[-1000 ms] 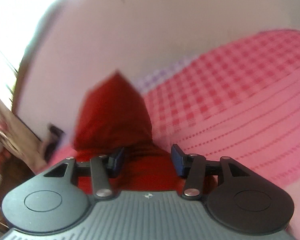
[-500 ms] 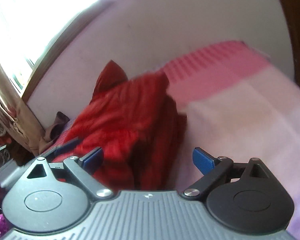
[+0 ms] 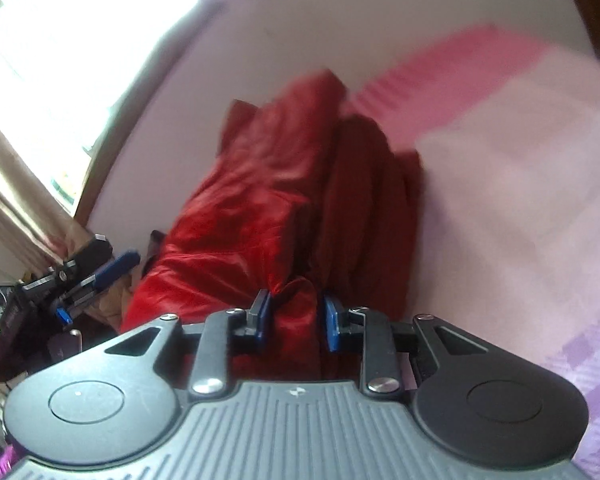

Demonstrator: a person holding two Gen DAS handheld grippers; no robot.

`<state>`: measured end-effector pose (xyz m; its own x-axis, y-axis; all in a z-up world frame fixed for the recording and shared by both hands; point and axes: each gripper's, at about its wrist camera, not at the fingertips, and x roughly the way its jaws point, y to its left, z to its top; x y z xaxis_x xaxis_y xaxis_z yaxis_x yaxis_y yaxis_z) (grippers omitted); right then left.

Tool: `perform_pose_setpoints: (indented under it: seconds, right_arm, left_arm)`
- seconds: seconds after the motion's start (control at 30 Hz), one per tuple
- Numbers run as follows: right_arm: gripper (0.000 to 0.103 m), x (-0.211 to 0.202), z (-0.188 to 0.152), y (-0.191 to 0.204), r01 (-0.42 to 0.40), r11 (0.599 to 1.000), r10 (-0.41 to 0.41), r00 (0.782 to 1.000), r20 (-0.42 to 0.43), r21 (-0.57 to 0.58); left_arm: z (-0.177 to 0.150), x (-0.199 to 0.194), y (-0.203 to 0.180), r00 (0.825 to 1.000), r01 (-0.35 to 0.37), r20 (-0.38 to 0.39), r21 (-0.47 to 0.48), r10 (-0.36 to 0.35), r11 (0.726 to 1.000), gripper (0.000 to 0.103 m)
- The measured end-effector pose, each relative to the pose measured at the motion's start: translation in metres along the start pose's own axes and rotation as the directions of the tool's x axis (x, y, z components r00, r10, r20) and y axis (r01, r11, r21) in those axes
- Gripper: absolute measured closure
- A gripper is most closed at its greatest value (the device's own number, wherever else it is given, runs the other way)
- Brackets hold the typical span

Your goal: Fold large clothes

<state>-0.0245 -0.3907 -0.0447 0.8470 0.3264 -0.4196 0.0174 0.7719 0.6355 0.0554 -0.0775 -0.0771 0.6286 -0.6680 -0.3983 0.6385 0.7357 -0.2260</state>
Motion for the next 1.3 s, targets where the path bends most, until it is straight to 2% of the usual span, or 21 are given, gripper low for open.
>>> perform_pose_setpoints:
  seconds: [0.07,0.13,0.17,0.2,0.23,0.27,0.3,0.4,0.6,0.67,0.8,1.0,1.3]
  right_arm:
    - [0.074,-0.004,0.0,-0.001,0.021,1.0,-0.021,1.0,0.006,-0.004]
    - [0.065,-0.009,-0.002,0.004,0.048,0.998,-0.048,0.999,0.014,-0.028]
    - [0.054,-0.011,-0.003,0.009,0.085,0.995,-0.084,0.996,0.029,-0.055]
    - [0.039,-0.013,-0.003,0.012,0.12,0.99,-0.118,0.992,0.041,-0.07]
    - [0.03,-0.014,-0.002,0.015,0.159,0.984,-0.155,0.987,0.052,-0.075]
    - [0.017,-0.014,-0.001,0.016,0.185,0.98,-0.18,0.982,0.06,-0.073]
    - [0.015,-0.01,0.0,0.013,0.184,0.98,-0.18,0.982,0.062,-0.072]
    - [0.011,-0.002,0.005,0.003,0.154,0.987,-0.153,0.988,0.025,-0.035]
    - [0.007,0.029,0.013,-0.025,-0.02,0.996,0.025,0.998,-0.054,0.091]
    - [0.002,0.04,0.016,-0.026,-0.071,0.995,0.074,0.996,-0.047,0.068]
    - [0.0,0.061,0.02,-0.02,-0.068,0.997,0.067,0.996,-0.054,-0.021]
    - [0.003,0.062,0.009,-0.016,-0.041,0.994,0.04,0.999,-0.008,-0.104]
    - [0.0,0.058,0.008,-0.011,-0.009,0.994,0.008,1.0,-0.007,-0.112]
  left_arm:
    - [-0.009,0.008,0.006,0.999,-0.017,-0.034,-0.035,0.016,0.999,0.0]
    - [-0.014,0.009,0.006,0.999,-0.029,-0.024,-0.021,0.029,0.999,0.0]
    - [-0.015,0.009,0.005,0.999,-0.031,-0.022,-0.017,0.03,0.999,0.0]
    - [-0.015,0.01,0.003,0.999,-0.036,-0.028,-0.006,0.036,0.999,0.0]
    - [-0.015,0.012,0.001,0.999,-0.041,-0.031,0.003,0.041,0.999,0.0]
    - [-0.015,0.011,-0.001,0.999,-0.042,-0.03,0.006,0.042,0.999,0.0]
    - [-0.015,0.011,-0.002,0.999,-0.042,-0.032,0.008,0.042,0.999,0.0]
    - [-0.015,0.016,-0.001,0.998,-0.039,-0.038,0.018,0.04,0.999,0.0]
    - [-0.014,0.022,0.002,0.998,-0.018,-0.066,0.032,0.02,0.999,0.0]
    - [-0.013,0.023,0.002,0.997,-0.017,-0.076,0.042,0.02,0.999,0.0]
    - [-0.012,0.026,-0.001,0.994,-0.037,-0.097,0.058,0.043,0.998,0.0]
    - [-0.011,0.029,-0.007,0.99,-0.074,-0.117,0.079,0.083,0.994,0.0]
    - [-0.007,0.032,-0.008,0.983,-0.095,-0.146,0.097,0.108,0.991,0.0]
